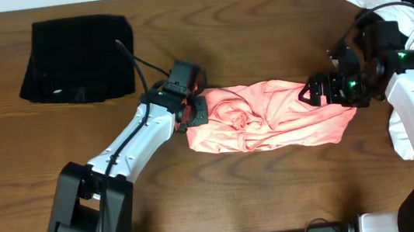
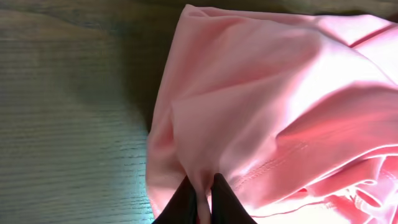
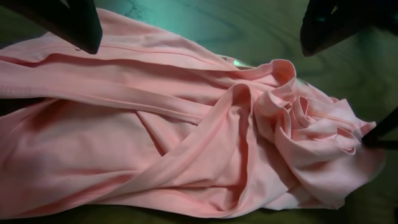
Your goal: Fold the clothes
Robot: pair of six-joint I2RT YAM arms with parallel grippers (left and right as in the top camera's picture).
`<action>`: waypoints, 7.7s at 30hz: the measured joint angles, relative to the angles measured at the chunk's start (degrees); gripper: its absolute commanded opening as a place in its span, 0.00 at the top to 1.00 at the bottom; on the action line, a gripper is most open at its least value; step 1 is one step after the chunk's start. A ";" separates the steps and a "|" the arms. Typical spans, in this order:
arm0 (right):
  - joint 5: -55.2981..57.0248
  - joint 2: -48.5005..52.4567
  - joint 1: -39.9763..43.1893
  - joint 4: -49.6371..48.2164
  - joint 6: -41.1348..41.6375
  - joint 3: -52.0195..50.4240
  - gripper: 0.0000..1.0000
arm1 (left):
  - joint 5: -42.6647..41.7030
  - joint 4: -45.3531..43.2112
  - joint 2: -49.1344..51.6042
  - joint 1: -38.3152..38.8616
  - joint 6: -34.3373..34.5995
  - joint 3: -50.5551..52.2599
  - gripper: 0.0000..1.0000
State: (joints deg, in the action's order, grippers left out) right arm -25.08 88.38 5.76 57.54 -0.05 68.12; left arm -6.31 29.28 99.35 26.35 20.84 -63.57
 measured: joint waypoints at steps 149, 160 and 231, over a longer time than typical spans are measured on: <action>2.62 0.00 0.00 -1.25 -0.61 0.00 0.01 | 6.23 -15.06 3.72 8.94 -26.40 -7.63 0.92; 2.62 0.00 0.00 -0.83 -0.61 0.00 0.01 | 6.08 -5.84 3.72 13.51 -24.35 -7.78 0.02; 2.64 0.00 0.00 -0.39 -0.63 0.00 0.01 | 5.40 -5.09 2.56 7.15 -4.33 -4.35 0.94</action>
State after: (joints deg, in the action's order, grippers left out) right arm -22.44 88.38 5.76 57.14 -0.69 68.12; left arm -0.91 24.18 101.91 33.50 16.51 -67.92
